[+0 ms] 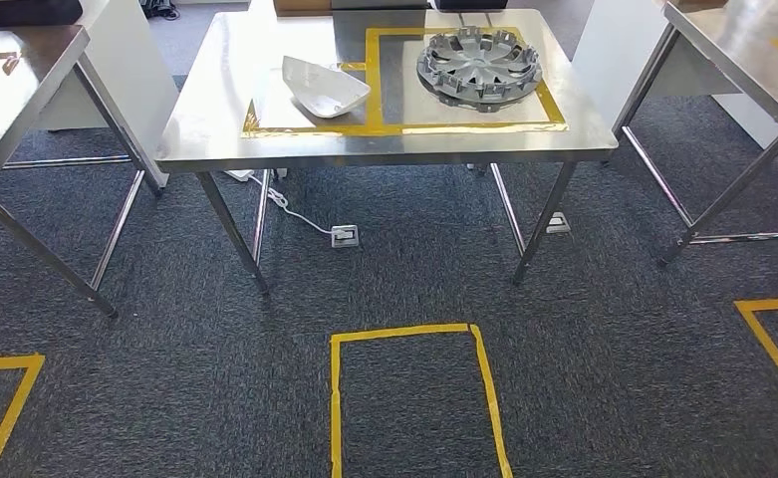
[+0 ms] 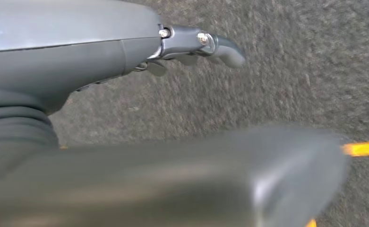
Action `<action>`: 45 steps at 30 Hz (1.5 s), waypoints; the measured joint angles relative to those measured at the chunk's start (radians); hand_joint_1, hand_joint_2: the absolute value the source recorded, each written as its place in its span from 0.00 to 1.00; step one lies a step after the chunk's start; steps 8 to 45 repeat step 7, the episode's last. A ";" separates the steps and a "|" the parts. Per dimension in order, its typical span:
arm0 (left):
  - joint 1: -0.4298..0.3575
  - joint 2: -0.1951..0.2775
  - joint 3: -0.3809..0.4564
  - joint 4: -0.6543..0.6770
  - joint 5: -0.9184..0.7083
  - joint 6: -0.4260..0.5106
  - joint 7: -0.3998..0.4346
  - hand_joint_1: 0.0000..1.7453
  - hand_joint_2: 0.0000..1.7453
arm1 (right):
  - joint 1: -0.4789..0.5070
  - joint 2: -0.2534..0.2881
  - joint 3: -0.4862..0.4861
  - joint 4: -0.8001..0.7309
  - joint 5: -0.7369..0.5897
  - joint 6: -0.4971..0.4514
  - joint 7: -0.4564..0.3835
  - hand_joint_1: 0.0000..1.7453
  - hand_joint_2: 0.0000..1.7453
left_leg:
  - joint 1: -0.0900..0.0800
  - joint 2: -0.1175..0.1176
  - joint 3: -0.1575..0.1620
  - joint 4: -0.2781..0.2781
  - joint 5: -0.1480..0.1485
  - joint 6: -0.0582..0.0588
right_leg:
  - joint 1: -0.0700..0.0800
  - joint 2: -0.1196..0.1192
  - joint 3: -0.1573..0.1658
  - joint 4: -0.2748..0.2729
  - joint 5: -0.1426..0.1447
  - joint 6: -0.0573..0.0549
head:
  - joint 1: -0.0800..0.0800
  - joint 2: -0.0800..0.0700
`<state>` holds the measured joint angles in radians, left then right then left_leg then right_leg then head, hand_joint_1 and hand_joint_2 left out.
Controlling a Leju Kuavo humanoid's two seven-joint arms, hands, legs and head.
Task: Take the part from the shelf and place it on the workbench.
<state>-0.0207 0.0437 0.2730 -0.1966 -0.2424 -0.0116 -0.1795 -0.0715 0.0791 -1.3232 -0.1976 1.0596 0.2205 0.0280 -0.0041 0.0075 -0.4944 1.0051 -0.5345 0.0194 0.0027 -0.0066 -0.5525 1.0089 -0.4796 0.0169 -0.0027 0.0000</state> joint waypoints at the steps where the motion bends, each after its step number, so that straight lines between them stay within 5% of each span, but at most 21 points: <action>1: 0.000 -0.001 0.004 0.000 0.002 -0.001 0.003 0.00 1.00 | 0.001 0.000 0.000 0.000 -0.001 0.004 0.001 0.00 0.00 | 0.000 0.000 -0.001 0.001 0.000 -0.002 | 0.000 0.000 -0.002 -0.003 0.002 0.002 | 0.000 0.000; 4: 0.000 -0.004 0.014 0.002 0.003 -0.002 0.007 0.00 1.00 | 0.001 0.001 0.001 0.000 -0.003 0.023 0.005 0.00 0.00 | 0.001 0.000 -0.002 -0.004 0.004 -0.008 | 0.002 0.000 -0.004 -0.003 0.003 -0.001 | -0.001 0.000; 6: -0.001 -0.005 0.020 0.002 0.003 -0.007 0.009 0.00 1.00 | 0.000 0.001 0.001 0.000 -0.003 0.033 0.014 0.00 0.50 | 0.002 0.000 -0.001 -0.007 0.006 -0.012 | 0.002 -0.001 -0.005 -0.003 0.004 -0.005 | -0.002 0.000; 7: -0.001 -0.006 0.022 0.003 0.003 -0.008 0.009 0.00 1.00 | -0.001 0.001 0.001 0.000 -0.003 0.035 0.017 0.00 0.67 | 0.002 0.000 -0.001 -0.008 0.007 -0.013 | 0.002 -0.001 -0.005 -0.003 0.004 -0.006 | -0.002 0.000; 45: -0.001 -0.006 0.022 0.003 0.003 -0.008 0.009 0.00 1.00 | -0.001 0.001 0.001 0.000 -0.003 0.035 0.017 0.00 0.67 | 0.002 0.000 -0.001 -0.008 0.007 -0.013 | 0.002 -0.001 -0.005 -0.003 0.004 -0.006 | -0.002 0.000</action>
